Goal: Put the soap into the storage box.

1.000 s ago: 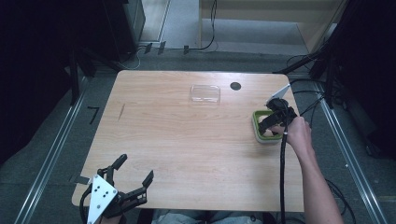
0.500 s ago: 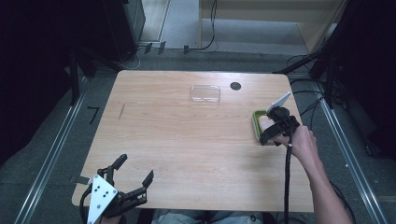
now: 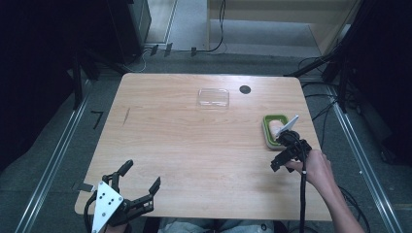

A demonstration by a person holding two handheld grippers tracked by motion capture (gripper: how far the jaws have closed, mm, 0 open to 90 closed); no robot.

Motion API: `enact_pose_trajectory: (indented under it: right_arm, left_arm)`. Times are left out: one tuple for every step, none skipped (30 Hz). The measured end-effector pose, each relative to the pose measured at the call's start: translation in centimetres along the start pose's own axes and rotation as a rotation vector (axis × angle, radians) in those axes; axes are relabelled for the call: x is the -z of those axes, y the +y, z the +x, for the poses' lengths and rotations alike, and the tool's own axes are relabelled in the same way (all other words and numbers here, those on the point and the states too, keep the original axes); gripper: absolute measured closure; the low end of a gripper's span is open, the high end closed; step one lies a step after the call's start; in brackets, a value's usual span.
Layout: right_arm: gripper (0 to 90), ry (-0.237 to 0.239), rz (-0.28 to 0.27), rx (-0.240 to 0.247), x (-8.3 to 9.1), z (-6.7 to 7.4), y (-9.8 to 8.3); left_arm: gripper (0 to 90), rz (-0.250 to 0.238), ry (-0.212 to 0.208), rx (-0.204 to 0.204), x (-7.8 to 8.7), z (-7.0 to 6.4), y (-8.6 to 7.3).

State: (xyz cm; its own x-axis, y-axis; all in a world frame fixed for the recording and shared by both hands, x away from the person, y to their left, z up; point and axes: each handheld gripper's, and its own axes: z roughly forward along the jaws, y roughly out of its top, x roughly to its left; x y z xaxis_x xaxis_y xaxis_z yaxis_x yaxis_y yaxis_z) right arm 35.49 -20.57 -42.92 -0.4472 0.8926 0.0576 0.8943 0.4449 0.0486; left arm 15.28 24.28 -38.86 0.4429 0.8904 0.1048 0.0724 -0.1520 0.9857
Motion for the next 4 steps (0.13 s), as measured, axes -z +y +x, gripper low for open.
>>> enact_pose_trajectory:
  right_arm:
    - [9.5, 0.007, -0.002, 0.006, -0.19, 0.03, -0.13]
    - [10.0, 0.012, 0.002, 0.007, -0.32, 0.07, -0.24]
    - [10.1, 0.014, 0.009, 0.005, -0.46, 0.09, -0.36]
    - [10.4, 0.015, 0.008, 0.003, -0.54, 0.07, -0.43]
  left_arm:
    - [13.6, 0.001, 0.002, 0.001, -0.01, 0.0, 0.01]
    - [13.6, 0.001, 0.001, 0.001, -0.04, 0.01, 0.0]
    - [13.6, 0.002, 0.001, 0.0, -0.06, 0.01, 0.0]
    - [13.6, 0.002, -0.001, 0.0, -0.09, 0.01, 0.0]
